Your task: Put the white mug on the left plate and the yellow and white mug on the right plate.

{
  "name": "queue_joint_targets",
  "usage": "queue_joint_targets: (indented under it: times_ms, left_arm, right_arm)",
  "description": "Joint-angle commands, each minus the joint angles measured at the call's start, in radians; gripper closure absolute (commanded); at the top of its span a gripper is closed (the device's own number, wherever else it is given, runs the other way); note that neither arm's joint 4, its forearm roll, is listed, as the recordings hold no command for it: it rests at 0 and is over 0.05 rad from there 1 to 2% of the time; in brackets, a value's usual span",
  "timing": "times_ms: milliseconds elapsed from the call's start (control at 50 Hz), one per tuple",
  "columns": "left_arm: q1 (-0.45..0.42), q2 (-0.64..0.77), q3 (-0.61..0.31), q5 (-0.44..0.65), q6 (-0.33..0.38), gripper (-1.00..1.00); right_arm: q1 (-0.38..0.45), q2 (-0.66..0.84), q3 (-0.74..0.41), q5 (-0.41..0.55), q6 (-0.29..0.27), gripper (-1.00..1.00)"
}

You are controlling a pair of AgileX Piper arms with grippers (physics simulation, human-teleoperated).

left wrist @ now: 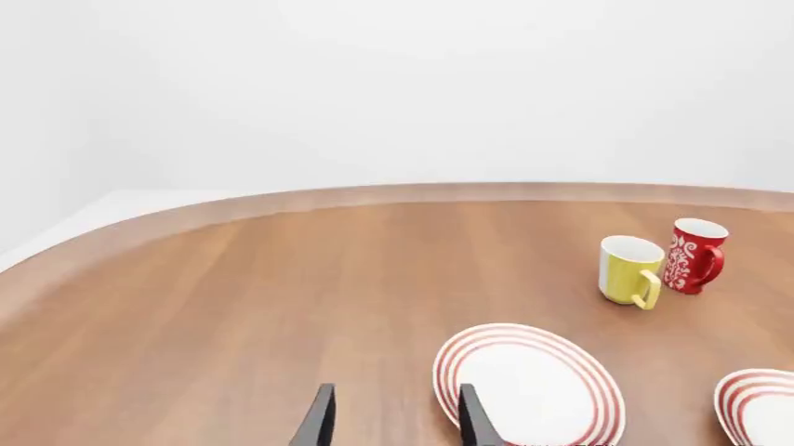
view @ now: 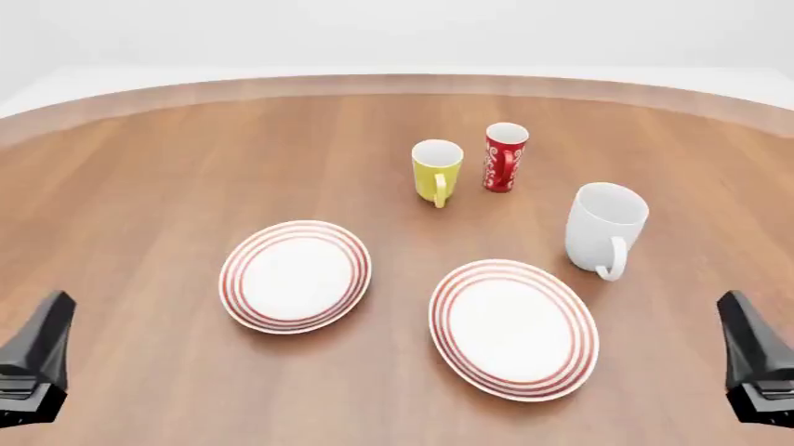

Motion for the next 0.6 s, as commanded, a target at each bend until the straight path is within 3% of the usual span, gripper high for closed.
queue_joint_targets:
  times_ms: [20,380,600]
  left_arm:
    - [0.0,0.0,0.0,0.0,0.0,-1.0]
    - [0.0,0.0,0.0,0.0,0.0,-1.0]
    - [0.0,0.0,0.0,0.0,0.0,-1.0]
  right_arm:
    - [0.004,0.004,0.0,0.008,-0.007,-1.0]
    - [0.041,0.162,-0.012,-0.134,-0.04,-1.0]
    - [0.044,0.359,-0.022,-0.321,-0.057,-1.0]
